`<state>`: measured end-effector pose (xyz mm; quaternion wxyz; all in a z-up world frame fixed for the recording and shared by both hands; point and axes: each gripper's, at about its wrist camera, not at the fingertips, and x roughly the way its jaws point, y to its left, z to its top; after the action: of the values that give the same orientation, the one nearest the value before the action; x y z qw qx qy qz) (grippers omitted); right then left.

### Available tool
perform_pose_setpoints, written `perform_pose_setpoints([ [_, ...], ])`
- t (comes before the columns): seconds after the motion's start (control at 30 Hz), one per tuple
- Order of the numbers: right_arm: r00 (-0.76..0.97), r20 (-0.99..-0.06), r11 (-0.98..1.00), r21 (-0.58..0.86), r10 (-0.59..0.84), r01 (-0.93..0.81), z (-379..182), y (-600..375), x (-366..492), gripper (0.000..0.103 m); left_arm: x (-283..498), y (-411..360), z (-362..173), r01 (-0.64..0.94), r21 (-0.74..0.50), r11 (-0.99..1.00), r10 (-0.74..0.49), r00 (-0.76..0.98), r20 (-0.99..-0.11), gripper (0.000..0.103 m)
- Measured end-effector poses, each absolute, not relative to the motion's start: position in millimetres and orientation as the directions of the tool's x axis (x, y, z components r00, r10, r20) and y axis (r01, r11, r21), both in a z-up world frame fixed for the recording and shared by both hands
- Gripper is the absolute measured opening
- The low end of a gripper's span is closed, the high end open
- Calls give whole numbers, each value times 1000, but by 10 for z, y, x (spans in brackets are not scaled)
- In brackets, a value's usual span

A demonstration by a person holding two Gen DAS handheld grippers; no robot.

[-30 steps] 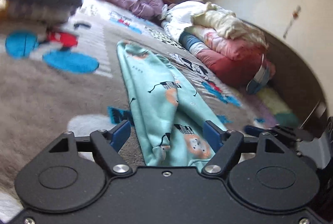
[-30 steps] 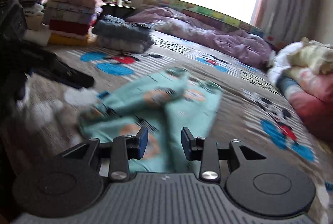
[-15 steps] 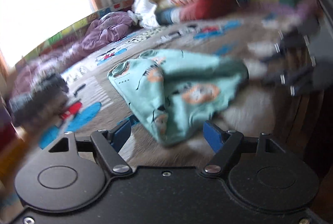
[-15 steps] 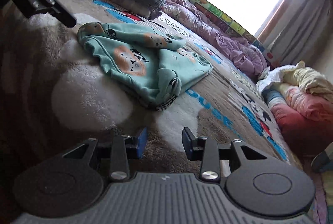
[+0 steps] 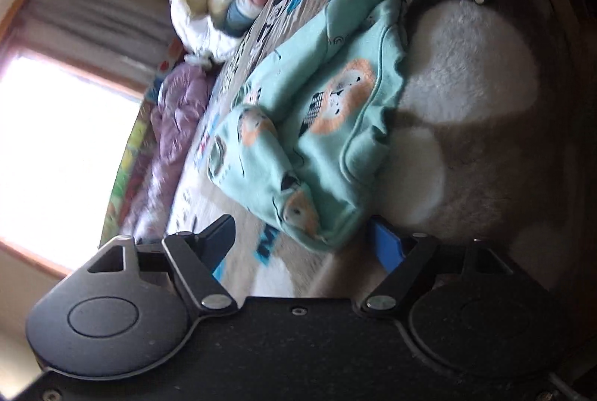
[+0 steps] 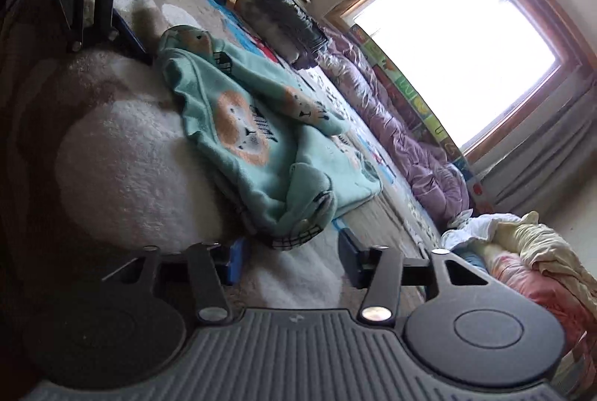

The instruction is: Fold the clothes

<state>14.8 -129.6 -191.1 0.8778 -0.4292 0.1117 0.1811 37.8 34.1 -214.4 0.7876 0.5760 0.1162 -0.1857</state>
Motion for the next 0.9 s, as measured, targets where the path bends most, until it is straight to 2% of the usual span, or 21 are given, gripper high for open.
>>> perform_pose_setpoints([
  [0.03,912,-343,570,-713,225,-408,-1900,-1314,170,69,399,356,-2152,419,870,261,-168,907,-386,90],
  [0.1,913,-331,571,-713,238,-407,-1891,-1344,185,72,438,389,-2137,415,872,259,-186,908,-377,95],
  [0.17,915,-316,560,-723,253,-404,-1876,-1352,191,72,467,419,-2107,413,873,259,-201,907,-369,95],
  [0.2,918,-298,547,-738,260,-395,-1865,-1341,178,71,456,417,-2096,400,884,242,-206,912,-356,95],
  [0.27,919,-279,530,-754,278,-389,-1825,-1340,166,67,411,404,-2083,362,912,193,-214,923,-321,85],
  [0.4,915,-250,501,-775,317,-385,-1733,-1353,149,66,436,480,-2075,358,923,138,-229,919,-322,84],
  [0.47,902,-281,454,-791,326,-411,-1775,-1360,177,67,490,511,-2114,371,922,114,-248,909,-335,83],
  [0.53,879,-317,414,-790,356,-453,-1845,-1370,209,63,543,509,-2130,383,920,86,-272,897,-348,83],
  [0.73,831,-346,379,-767,436,-518,-1812,-1383,322,62,700,445,-2147,374,926,50,-329,882,-338,82],
  [0.77,820,-356,371,-761,448,-533,-1809,-1388,329,58,712,435,-2157,372,927,49,-332,881,-337,80],
  [0.83,803,-379,360,-747,460,-559,-1809,-1386,335,52,690,416,-2216,374,927,35,-329,880,-343,56],
  [0.87,794,-390,355,-740,466,-571,-1808,-1385,338,51,675,405,-2252,375,927,26,-327,879,-347,49],
  [0.9,785,-401,349,-733,472,-584,-1808,-1384,340,47,649,388,-2301,376,927,13,-323,879,-352,33],
])
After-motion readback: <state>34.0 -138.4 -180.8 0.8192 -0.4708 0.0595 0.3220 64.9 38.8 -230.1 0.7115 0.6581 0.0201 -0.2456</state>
